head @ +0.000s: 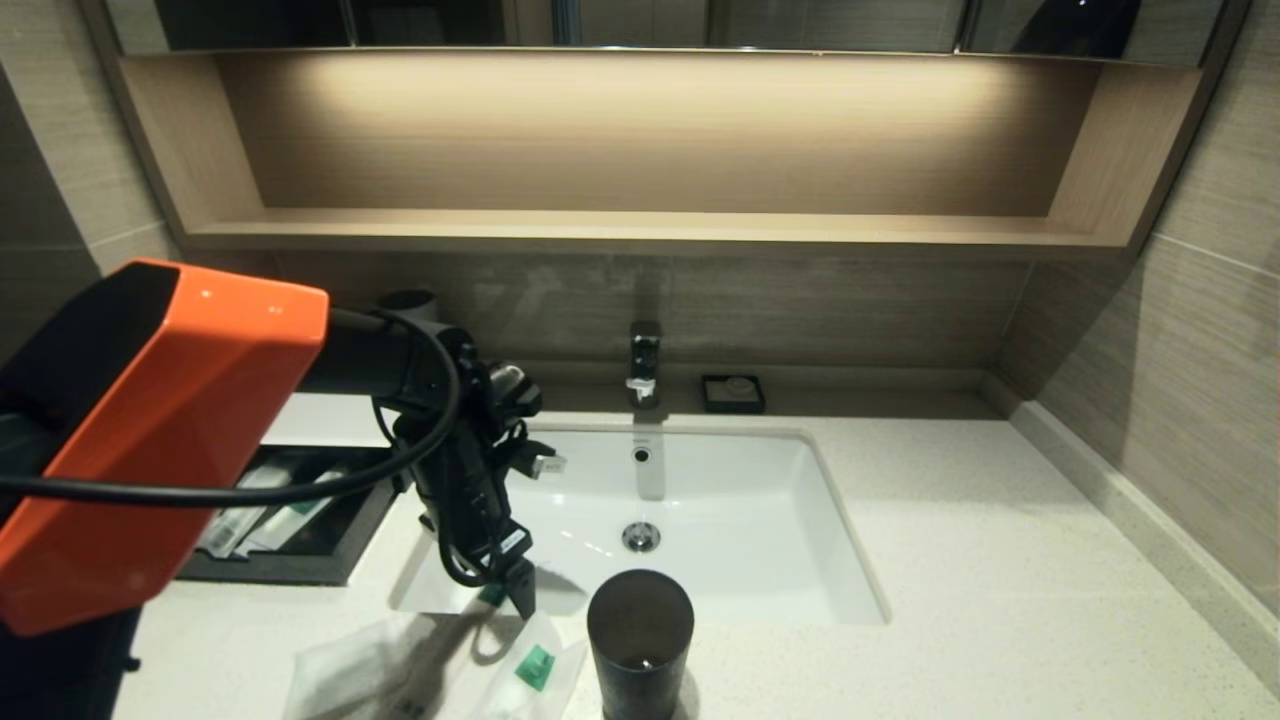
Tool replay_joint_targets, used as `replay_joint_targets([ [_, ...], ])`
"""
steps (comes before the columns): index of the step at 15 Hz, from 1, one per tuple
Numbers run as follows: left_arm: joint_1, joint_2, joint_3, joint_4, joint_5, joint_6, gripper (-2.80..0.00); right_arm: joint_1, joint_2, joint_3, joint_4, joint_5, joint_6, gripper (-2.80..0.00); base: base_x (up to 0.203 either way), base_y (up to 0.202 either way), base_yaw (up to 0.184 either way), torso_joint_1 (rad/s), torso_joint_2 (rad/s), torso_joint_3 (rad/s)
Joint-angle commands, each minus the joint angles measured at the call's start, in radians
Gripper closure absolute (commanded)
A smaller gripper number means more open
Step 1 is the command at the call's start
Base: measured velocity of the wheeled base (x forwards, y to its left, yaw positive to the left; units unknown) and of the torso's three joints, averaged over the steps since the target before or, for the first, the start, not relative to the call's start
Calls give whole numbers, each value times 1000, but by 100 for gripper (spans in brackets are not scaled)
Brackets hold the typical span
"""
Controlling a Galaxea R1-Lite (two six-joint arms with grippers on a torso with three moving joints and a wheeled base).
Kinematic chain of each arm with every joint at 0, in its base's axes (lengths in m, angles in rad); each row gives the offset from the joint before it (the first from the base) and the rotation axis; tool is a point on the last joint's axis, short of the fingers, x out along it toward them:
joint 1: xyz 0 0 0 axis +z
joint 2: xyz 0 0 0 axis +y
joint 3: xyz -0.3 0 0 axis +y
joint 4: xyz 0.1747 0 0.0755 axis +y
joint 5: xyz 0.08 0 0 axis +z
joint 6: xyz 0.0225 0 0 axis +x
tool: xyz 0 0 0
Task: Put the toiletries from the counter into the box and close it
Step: Pick up the bathroom toiletry
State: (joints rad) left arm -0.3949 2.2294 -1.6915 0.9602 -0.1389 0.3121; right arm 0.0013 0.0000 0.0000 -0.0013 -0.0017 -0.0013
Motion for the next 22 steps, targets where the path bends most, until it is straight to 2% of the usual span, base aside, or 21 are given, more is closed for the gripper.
replay_joint_targets([
  [1,1,10,1,6,-1,1,-280,0,0,2,0,0,0,0,0,0,0,0,0,0],
  [14,1,12,3,31,13,1,-280,0,0,2,0,0,0,0,0,0,0,0,0,0],
  [15,-1,12,3,37,16,2,0,0,0,2,0,0,0,0,0,0,0,0,0,0],
  [22,1,15,3,38,16,2,0,0,0,2,0,0,0,0,0,0,0,0,0,0],
])
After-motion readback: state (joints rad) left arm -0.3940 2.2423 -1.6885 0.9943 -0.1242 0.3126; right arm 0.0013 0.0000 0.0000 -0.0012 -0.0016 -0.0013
